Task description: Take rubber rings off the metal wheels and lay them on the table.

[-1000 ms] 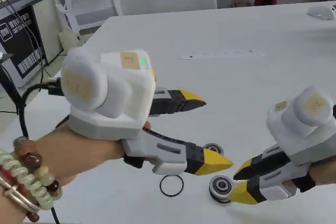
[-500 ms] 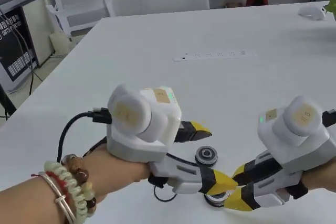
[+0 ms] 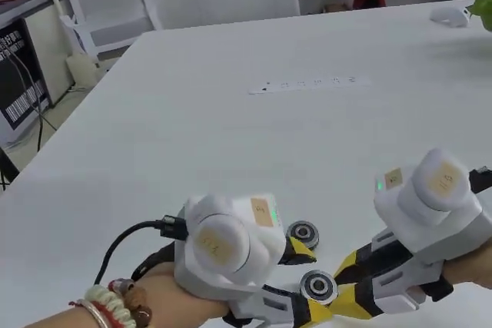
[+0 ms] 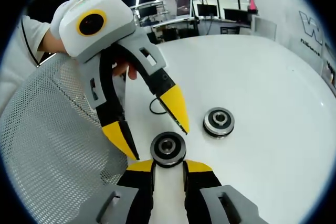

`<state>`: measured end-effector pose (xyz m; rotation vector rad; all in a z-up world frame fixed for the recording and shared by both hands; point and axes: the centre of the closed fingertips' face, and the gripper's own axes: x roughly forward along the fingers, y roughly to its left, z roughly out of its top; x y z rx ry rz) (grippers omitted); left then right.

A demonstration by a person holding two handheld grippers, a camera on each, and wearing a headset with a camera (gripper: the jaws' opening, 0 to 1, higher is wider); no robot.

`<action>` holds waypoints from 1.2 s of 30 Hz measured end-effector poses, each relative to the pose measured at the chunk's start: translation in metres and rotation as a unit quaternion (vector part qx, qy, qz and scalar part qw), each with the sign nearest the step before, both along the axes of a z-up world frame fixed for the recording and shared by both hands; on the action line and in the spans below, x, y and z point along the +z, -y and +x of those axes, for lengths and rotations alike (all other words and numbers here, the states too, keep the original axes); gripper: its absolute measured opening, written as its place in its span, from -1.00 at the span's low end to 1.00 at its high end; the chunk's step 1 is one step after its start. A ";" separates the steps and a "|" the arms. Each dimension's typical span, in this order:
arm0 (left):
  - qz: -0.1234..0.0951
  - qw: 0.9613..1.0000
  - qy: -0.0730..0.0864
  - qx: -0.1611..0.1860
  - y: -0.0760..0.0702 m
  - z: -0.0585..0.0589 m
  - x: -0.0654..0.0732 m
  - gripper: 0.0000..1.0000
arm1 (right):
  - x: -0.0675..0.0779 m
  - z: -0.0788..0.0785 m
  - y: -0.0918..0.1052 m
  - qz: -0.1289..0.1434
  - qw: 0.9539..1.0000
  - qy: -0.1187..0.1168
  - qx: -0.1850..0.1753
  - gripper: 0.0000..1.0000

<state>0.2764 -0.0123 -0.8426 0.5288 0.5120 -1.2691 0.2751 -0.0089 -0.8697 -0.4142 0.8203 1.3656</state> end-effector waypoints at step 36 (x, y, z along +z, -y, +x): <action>-0.062 0.994 -0.062 0.069 -0.005 0.008 -0.006 -0.71 | -0.001 0.001 0.002 -0.002 1.000 0.022 0.022 -0.79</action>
